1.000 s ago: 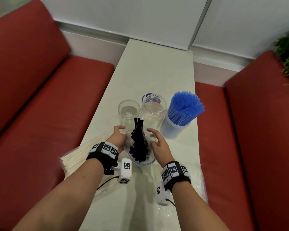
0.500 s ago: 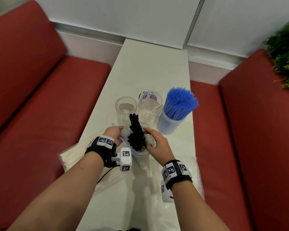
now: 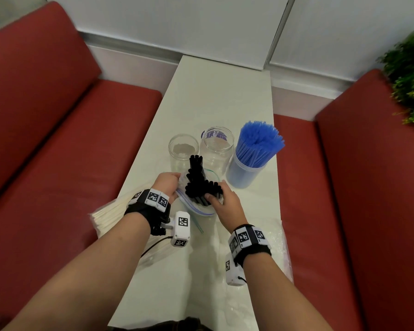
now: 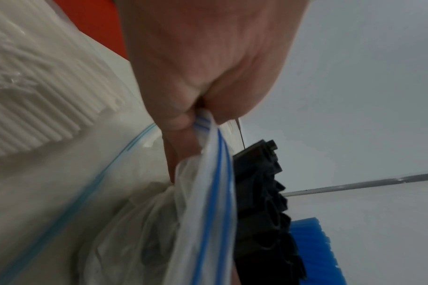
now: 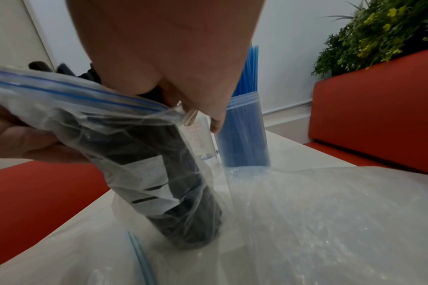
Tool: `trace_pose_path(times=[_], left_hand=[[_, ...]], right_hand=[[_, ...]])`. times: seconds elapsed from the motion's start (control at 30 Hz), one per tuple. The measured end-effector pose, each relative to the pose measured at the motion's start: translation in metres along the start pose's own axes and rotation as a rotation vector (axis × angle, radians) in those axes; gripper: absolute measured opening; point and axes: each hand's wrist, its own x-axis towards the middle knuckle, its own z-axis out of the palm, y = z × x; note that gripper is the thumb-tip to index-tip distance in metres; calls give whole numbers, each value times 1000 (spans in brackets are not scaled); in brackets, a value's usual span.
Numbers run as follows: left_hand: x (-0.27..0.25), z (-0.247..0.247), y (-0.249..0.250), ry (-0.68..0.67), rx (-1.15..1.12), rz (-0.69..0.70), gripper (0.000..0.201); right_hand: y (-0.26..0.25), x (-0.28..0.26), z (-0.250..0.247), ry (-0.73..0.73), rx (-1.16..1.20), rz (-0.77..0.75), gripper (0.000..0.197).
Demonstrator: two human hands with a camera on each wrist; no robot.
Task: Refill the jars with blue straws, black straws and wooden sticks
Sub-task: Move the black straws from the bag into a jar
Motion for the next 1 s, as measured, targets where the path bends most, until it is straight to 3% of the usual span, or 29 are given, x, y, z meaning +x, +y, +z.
trace_pose_path(times=[0.1, 0.27, 0.63, 0.8, 1.0], left_hand=[[-6, -2, 4, 7, 0, -2, 43], [-4, -11, 7, -30, 47, 12, 43], [0, -13, 8, -59, 100, 24, 36], [-5, -7, 17, -61, 83, 32, 38], [-6, -4, 15, -81, 106, 27, 44]], right_hand=[[-4, 2, -1, 31, -4, 0, 12], [-21, 7, -6, 141, 67, -39, 27], [-29, 15, -3, 178, 206, -18, 19], [-40, 26, -8, 280, 259, -93, 19], [-32, 28, 2, 272, 287, 22, 19]])
